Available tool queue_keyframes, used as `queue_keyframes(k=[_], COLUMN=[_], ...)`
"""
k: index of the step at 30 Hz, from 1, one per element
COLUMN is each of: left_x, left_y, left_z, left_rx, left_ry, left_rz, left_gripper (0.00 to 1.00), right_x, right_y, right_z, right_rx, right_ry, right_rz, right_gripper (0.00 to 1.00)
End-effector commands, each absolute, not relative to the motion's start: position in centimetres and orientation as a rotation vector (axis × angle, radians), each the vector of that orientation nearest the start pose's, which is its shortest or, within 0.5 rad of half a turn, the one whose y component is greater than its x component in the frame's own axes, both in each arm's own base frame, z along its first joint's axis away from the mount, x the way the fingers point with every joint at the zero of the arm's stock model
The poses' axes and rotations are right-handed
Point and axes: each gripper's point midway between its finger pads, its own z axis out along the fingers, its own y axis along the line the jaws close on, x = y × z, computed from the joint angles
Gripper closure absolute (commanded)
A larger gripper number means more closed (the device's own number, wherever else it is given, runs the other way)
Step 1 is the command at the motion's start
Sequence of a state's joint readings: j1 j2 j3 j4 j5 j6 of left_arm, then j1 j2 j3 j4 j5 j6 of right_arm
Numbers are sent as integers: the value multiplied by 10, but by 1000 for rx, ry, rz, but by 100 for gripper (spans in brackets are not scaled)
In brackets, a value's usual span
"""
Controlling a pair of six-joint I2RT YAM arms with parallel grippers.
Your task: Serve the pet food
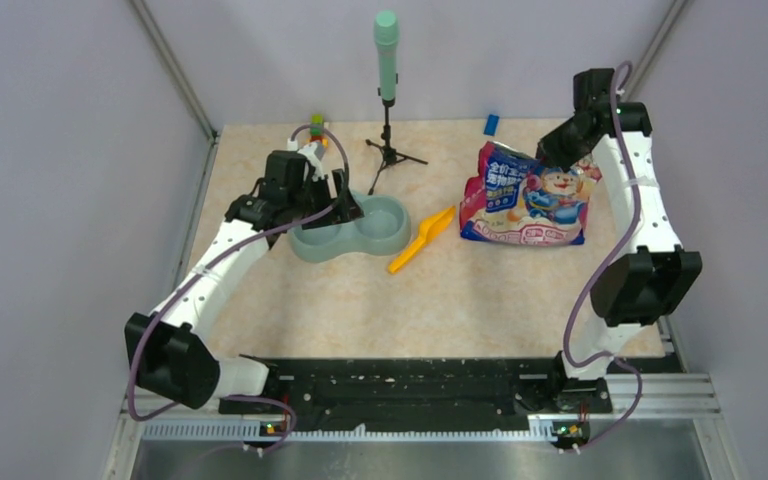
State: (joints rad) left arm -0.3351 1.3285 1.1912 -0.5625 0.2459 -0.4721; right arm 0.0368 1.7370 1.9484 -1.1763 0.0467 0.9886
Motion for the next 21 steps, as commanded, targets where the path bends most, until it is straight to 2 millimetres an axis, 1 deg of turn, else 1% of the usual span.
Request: queue_keyframes(k=[1,2,7,9,11,14,16,19,21], left_x=[325,325,331,335,340,350,357,365,370], left_y=[-177,-178,-186,-192,-200,-218,-230,-249,-259], left_z=[226,226,227,230,238,255,270,297,311], left_rx=[-9,-9,2,12,46,99,135,176,165], left_ry=[2302,2301,2305,2300,2285,2256,2230,2181,2157], left_rz=[-692,-694,-732,-755,-795,-834,-854,-914,-954], left_gripper=[23,23,23,23,24,24,24,25,25], right_x=[419,417,406,398,390,374,363,346,334], right_y=[39,39,40,46,53,67,73,83,100], right_z=[297,302,349,367,383,403,414,423,424], right_rx=[1075,1025,705,571,445,245,133,1,-81], right_ry=[2150,2144,2049,2029,2021,2016,2008,2003,1987], right_rz=[410,409,419,442,459,501,511,546,650], right_gripper=[100,100,100,100,100,100,100,100,100])
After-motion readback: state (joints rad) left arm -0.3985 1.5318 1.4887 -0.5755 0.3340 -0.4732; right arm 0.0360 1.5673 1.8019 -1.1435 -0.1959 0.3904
